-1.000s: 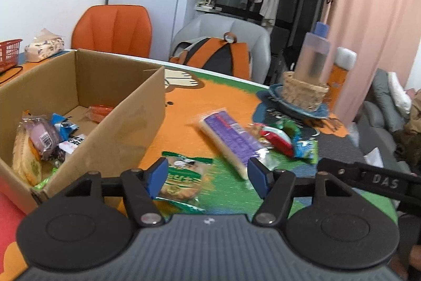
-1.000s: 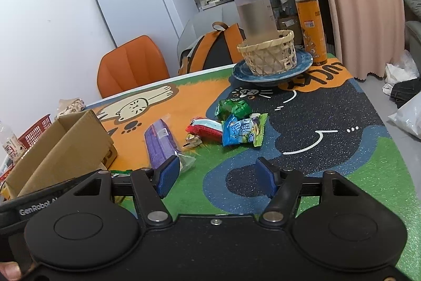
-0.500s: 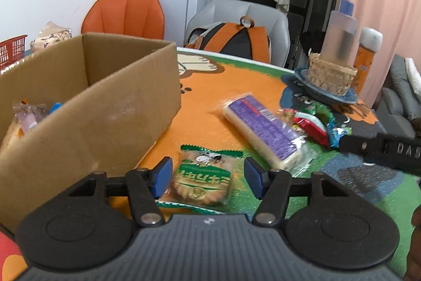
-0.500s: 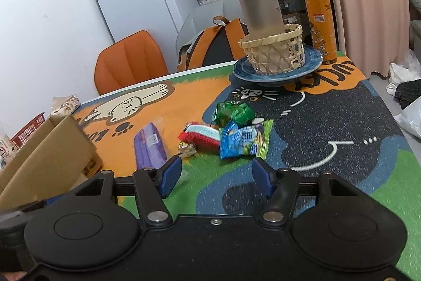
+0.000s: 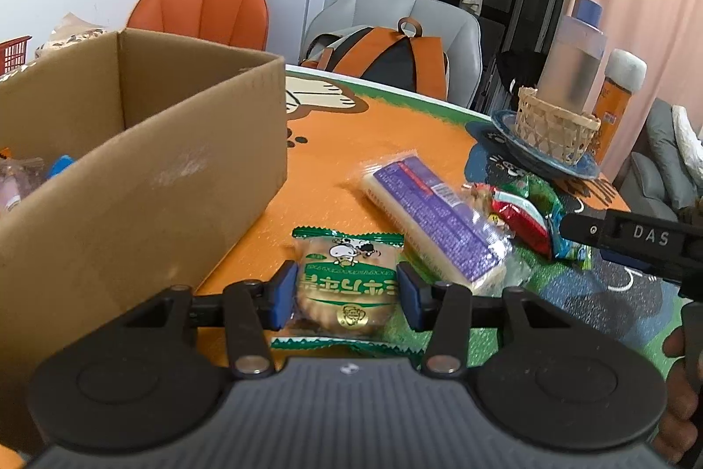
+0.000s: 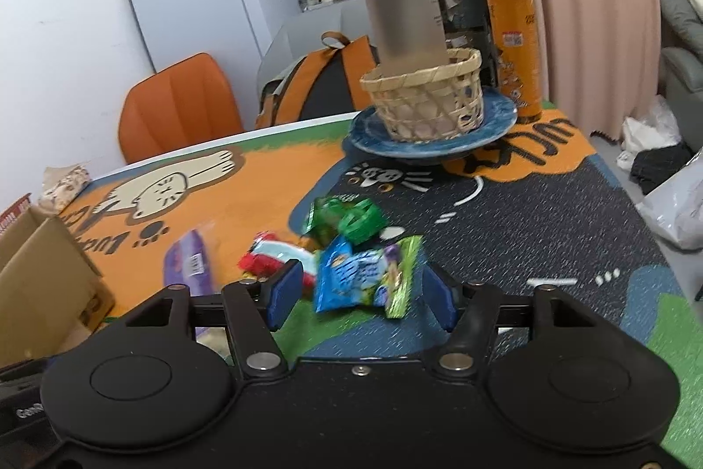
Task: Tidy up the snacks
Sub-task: 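Grasp the green cookie pack with the left gripper while the right grasps the blue candy wrapper, then lift both held snacks and carry them over the cardboard box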
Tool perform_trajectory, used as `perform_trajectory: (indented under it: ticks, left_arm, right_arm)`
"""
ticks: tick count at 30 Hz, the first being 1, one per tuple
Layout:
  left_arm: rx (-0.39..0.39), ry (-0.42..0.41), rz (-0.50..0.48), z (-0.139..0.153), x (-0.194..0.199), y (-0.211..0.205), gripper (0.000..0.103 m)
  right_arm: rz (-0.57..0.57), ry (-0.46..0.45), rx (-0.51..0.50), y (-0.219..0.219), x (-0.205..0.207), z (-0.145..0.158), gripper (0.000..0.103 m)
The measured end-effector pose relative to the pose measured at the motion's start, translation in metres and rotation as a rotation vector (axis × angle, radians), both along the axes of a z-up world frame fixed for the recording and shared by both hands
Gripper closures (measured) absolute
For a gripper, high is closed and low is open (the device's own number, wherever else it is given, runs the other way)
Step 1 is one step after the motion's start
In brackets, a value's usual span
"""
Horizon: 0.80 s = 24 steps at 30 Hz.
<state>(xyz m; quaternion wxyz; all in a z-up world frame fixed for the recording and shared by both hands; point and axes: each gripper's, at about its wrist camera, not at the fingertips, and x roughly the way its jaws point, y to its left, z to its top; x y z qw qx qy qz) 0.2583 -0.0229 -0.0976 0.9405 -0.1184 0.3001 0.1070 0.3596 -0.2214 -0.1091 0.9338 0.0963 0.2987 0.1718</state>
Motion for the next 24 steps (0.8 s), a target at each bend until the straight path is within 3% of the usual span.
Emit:
perform_trajectory:
  ticks: [6, 7, 8, 10, 11, 24]
  left_arm:
    - [-0.004, -0.004, 0.000, 0.002, 0.002, -0.003, 0.056]
    - [-0.008, -0.003, -0.001, 0.002, 0.002, -0.003, 0.056]
    - [-0.011, -0.001, -0.001, 0.001, 0.002, -0.003, 0.056]
    - [-0.011, -0.001, -0.005, 0.002, 0.000, -0.003, 0.056]
    - [-0.009, -0.003, -0.008, 0.003, -0.001, -0.004, 0.056]
    - [-0.030, -0.076, -0.026, 0.032, -0.032, -0.008, 0.056]
  right_arm:
    - [0.000, 0.013, 0.002, 0.003, 0.015, -0.005, 0.036]
    - [0.005, 0.020, 0.002, 0.004, 0.018, -0.007, 0.037]
    - [0.013, 0.028, 0.004, 0.004, 0.020, -0.009, 0.047]
    - [0.017, 0.025, 0.020, 0.002, 0.020, -0.012, 0.055]
    - [0.018, 0.030, 0.030, 0.001, 0.019, -0.013, 0.065]
    - [0.018, -0.003, 0.065, -0.012, -0.029, 0.013, 0.070]
